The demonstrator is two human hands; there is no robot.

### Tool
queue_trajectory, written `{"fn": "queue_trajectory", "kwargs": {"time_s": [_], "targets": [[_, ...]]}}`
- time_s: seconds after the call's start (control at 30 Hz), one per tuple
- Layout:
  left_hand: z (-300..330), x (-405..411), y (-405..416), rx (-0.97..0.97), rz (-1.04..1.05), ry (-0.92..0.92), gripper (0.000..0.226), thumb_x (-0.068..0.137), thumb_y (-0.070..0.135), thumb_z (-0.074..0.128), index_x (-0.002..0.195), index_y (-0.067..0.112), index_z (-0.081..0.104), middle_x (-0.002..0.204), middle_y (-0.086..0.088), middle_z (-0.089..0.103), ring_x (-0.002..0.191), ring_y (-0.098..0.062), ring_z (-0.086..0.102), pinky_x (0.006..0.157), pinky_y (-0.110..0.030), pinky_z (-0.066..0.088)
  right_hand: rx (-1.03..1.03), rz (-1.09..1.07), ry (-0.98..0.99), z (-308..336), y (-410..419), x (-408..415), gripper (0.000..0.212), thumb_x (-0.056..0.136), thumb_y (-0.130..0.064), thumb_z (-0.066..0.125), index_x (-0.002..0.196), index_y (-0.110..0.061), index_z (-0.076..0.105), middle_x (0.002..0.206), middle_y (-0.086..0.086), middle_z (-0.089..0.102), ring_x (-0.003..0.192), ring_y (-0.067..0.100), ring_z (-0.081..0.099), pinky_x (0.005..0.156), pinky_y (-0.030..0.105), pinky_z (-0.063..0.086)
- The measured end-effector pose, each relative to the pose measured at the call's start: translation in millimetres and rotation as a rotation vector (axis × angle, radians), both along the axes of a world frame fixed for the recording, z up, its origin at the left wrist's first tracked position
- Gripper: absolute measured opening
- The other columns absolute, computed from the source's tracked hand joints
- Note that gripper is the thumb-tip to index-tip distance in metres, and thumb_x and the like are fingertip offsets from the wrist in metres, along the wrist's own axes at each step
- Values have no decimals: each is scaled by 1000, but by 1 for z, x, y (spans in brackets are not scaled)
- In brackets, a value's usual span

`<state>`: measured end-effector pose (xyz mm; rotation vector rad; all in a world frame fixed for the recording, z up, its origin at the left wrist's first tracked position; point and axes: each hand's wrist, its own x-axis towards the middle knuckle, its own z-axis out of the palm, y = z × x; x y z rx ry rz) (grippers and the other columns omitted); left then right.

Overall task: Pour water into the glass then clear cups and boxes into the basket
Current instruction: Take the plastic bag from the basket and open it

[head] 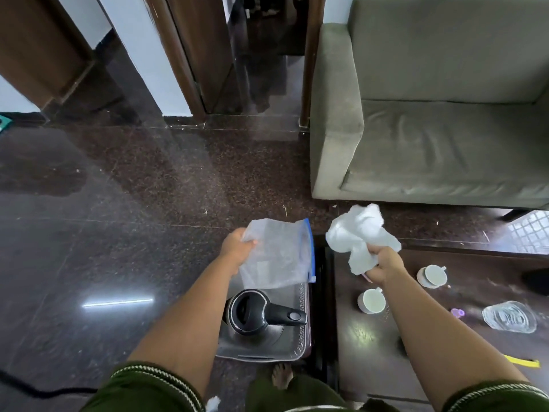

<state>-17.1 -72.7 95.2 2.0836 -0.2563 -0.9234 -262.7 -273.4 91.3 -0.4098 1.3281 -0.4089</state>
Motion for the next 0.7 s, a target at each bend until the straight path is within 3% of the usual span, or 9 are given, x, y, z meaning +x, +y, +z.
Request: {"fn": "queue_trajectory", "kwargs": {"time_s": [0.07, 0.13, 0.27, 0.3, 0.4, 0.5, 0.6, 0.67, 0.7], "targets": [[-15, 9, -4, 42, -45, -54, 8, 89, 15, 63, 96, 16, 60, 92, -7, 62, 81, -21, 57, 71, -30, 45, 39, -38, -55, -7, 2, 13, 26, 89, 6, 44, 107, -5, 59, 83, 7, 65, 70, 16, 62, 61, 28, 52], [-31, 18, -7, 99, -97, -111, 10, 89, 19, 64, 96, 12, 62, 89, -9, 63, 77, -21, 55, 67, -30, 44, 73, -45, -84, -19, 9, 32, 30, 88, 7, 46, 106, -8, 64, 82, 5, 68, 67, 14, 61, 53, 25, 53], [-67, 37, -7, 168, -248, -160, 19, 91, 13, 59, 108, 12, 68, 92, -5, 63, 81, -21, 56, 65, -27, 42, 75, 273, -23, -48, 39, 82, 22, 89, 9, 43, 86, 2, 63, 60, 9, 65, 48, 16, 60, 45, 24, 50], [-78, 43, -4, 180, -282, -186, 24, 92, 13, 57, 112, 15, 68, 97, -3, 63, 85, -22, 58, 68, -28, 42, 55, 385, 22, -55, 49, 94, 16, 88, 7, 49, 91, 5, 65, 64, 11, 68, 52, 20, 63, 50, 28, 52], [-100, 60, 3, 353, -295, -315, 39, 91, 20, 58, 130, 17, 54, 119, -13, 62, 106, -34, 59, 81, -36, 47, 15, 489, 130, -78, 67, 124, 25, 88, 2, 61, 113, 5, 60, 102, 16, 68, 95, 37, 67, 79, 49, 57], [-114, 71, 18, 338, -287, -544, 62, 84, 24, 70, 136, 8, 40, 132, -18, 48, 117, -36, 51, 92, -46, 48, -5, 481, 187, -99, 77, 144, 31, 90, 4, 60, 120, 1, 57, 108, 16, 63, 107, 39, 62, 90, 53, 52], [-134, 71, 38, 188, -619, -794, 67, 77, 36, 74, 128, 3, 47, 131, -20, 47, 116, -38, 51, 91, -48, 50, -27, 506, 266, -125, 86, 154, 33, 89, 1, 61, 121, 1, 54, 114, 17, 64, 106, 38, 63, 91, 53, 53], [-153, 64, 46, 220, -917, -727, 78, 79, 49, 63, 138, 2, 43, 148, -19, 36, 135, -38, 39, 105, -51, 42, -102, 619, 349, -134, 90, 159, 29, 89, -4, 62, 117, -1, 53, 113, 17, 64, 102, 34, 64, 92, 50, 53], [-159, 60, 49, 322, -1046, -636, 85, 83, 56, 54, 147, 5, 32, 158, -15, 21, 144, -34, 23, 114, -49, 30, -167, 719, 404, -137, 91, 161, 30, 91, -6, 60, 120, -2, 53, 111, 15, 63, 102, 33, 63, 94, 46, 52]]}}
